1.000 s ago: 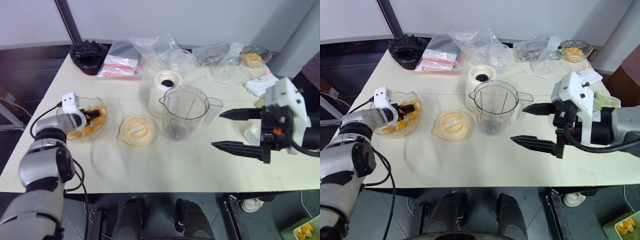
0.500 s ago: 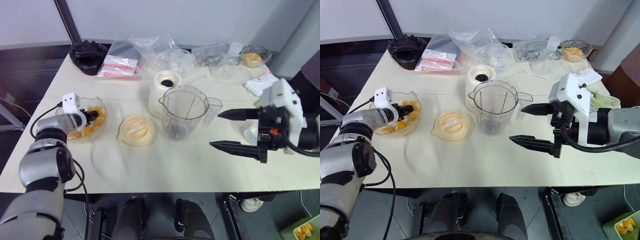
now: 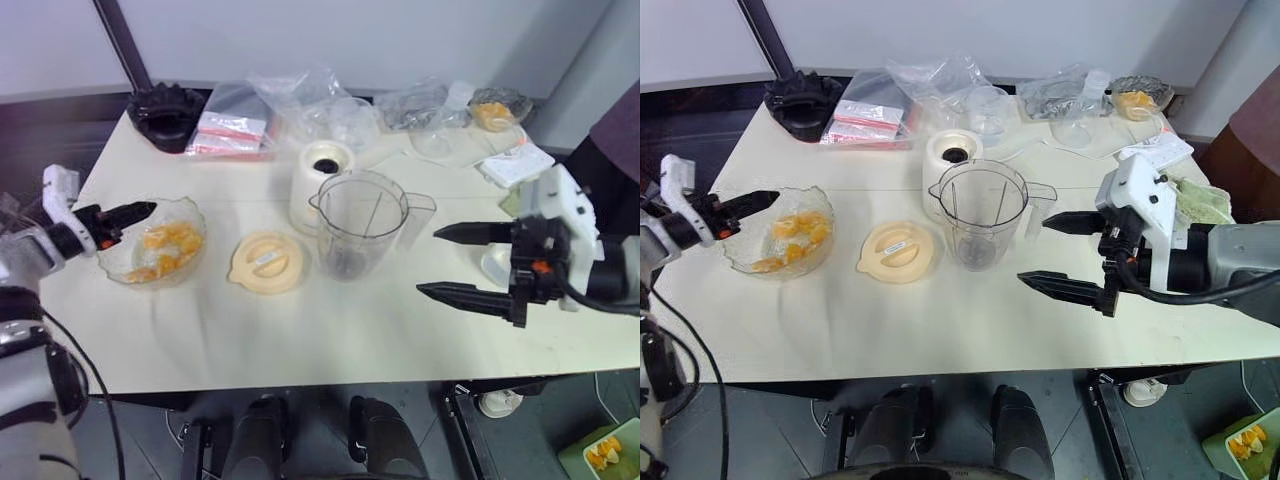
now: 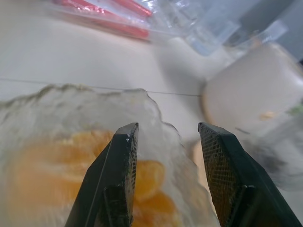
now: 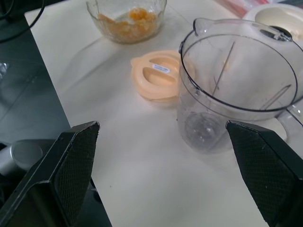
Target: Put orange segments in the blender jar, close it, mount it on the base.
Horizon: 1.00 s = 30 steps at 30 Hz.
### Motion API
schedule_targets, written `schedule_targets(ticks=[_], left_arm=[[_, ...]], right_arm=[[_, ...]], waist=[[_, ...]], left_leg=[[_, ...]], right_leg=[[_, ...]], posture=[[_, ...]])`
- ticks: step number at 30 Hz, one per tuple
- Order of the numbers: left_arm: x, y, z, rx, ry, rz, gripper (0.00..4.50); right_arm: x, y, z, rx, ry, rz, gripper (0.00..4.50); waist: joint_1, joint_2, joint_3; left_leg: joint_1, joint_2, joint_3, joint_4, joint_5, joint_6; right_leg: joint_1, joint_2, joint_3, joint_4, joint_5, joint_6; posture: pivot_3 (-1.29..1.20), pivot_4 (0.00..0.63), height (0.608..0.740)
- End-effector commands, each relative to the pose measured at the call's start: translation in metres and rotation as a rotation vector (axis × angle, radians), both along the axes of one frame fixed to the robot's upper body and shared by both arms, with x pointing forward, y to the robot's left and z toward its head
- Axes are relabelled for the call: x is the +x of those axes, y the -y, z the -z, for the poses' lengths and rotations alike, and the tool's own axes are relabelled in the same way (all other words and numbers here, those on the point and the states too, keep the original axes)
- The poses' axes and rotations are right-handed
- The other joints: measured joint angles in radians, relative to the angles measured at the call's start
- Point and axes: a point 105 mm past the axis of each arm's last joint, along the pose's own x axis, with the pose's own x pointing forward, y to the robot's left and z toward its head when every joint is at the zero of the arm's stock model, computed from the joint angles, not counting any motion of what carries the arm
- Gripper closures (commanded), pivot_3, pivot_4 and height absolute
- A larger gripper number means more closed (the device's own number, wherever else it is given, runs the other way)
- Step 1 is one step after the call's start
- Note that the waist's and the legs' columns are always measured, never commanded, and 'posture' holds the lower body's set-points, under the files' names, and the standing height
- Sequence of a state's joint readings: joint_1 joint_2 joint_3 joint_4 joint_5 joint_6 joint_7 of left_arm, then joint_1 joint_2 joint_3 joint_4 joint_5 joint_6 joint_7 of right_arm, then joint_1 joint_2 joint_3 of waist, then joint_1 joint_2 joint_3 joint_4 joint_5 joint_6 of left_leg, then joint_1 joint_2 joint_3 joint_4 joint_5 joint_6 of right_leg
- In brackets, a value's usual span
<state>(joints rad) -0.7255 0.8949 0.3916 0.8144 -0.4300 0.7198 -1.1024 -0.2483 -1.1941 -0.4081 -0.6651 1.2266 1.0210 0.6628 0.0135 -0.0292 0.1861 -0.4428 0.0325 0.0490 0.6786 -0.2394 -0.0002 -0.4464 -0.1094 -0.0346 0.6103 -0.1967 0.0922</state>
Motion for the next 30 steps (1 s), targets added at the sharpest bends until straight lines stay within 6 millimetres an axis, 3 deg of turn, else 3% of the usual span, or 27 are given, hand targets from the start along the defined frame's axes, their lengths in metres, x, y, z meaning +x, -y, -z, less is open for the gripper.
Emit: schedule_targets(ticks=[1, 3, 7, 10, 13, 16, 21, 28, 30], left_arm=[[-0.003, -0.007, -0.034, -0.007, 0.104, 0.006, 2.44], [-0.003, -0.009, -0.035, 0.025, 0.092, -0.004, 2.44], [0.003, -0.027, -0.012, 0.238, -0.038, -0.118, 2.44], [0.010, -0.034, -0.009, 0.308, -0.069, -0.187, 2.44], [0.016, -0.029, -0.003, 0.517, -0.064, -0.121, 1.55], [0.019, -0.021, -0.002, 0.696, -0.042, -0.023, 0.13], [0.027, -0.009, -0.011, 0.826, -0.050, 0.093, 0.13], [0.042, -0.008, -0.005, 0.790, -0.139, -0.009, 0.13], [0.046, -0.006, -0.001, 0.847, -0.131, -0.018, 0.13]], right_arm=[[0.000, -0.001, -0.005, 0.008, 0.052, 0.004, 0.00], [0.000, -0.002, -0.004, 0.019, 0.053, 0.009, 0.00], [-0.001, -0.004, -0.002, 0.037, 0.056, 0.017, 0.00], [-0.002, -0.005, 0.000, 0.045, 0.056, 0.022, 0.00], [-0.003, -0.007, 0.000, 0.056, 0.061, 0.024, 0.00], [-0.006, -0.009, -0.001, 0.062, 0.070, 0.021, 0.00], [-0.017, -0.020, 0.004, 0.090, 0.060, 0.009, 0.00], [-0.025, -0.027, 0.018, 0.134, 0.025, 0.045, 0.00], [-0.025, -0.026, 0.019, 0.137, 0.014, 0.046, 0.00]], waist=[[0.001, 0.000, 0.000], [0.002, 0.000, 0.000], [-0.001, 0.001, 0.000], [-0.001, 0.000, 0.000], [0.000, 0.000, 0.000], [0.001, 0.000, 0.000], [0.003, -0.001, 0.000], [0.000, -0.001, 0.000], [-0.001, -0.001, 0.001]], left_leg=[[0.000, -0.001, 0.000, 0.000, 0.000, 0.000], [0.000, -0.001, 0.001, 0.000, 0.000, 0.000], [0.000, -0.002, 0.004, 0.000, 0.000, 0.002], [0.000, -0.001, 0.004, 0.000, 0.000, 0.003], [-0.001, 0.000, 0.004, 0.000, 0.000, 0.003], [-0.001, -0.001, 0.004, 0.000, 0.000, 0.003], [-0.002, -0.001, 0.003, 0.000, 0.000, 0.002], [-0.001, -0.001, 0.004, 0.000, 0.000, 0.004], [-0.001, -0.001, 0.006, 0.001, 0.000, 0.004]], right_leg=[[0.000, -0.001, 0.000, 0.000, 0.000, 0.000], [0.000, -0.003, -0.002, 0.000, 0.000, 0.000], [0.000, -0.008, -0.008, 0.000, 0.000, 0.000], [0.000, -0.005, -0.010, 0.000, 0.000, 0.000], [0.000, -0.004, -0.011, 0.000, 0.000, 0.000], [0.000, -0.004, -0.011, 0.000, 0.000, 0.000], [0.000, -0.005, -0.012, -0.001, 0.000, 0.000], [0.001, -0.004, -0.012, -0.001, 0.000, 0.001], [0.001, -0.004, -0.013, 0.000, 0.000, 0.001]], posture=[[0.00, 0.150, 0.740], [0.00, 0.150, 0.740], [0.00, 0.150, 0.740], [0.00, 0.150, 0.740], [0.00, 0.150, 0.740], [0.00, 0.150, 0.740], [0.00, 0.150, 0.740], [0.00, 0.150, 0.740], [0.00, 0.150, 0.740]])
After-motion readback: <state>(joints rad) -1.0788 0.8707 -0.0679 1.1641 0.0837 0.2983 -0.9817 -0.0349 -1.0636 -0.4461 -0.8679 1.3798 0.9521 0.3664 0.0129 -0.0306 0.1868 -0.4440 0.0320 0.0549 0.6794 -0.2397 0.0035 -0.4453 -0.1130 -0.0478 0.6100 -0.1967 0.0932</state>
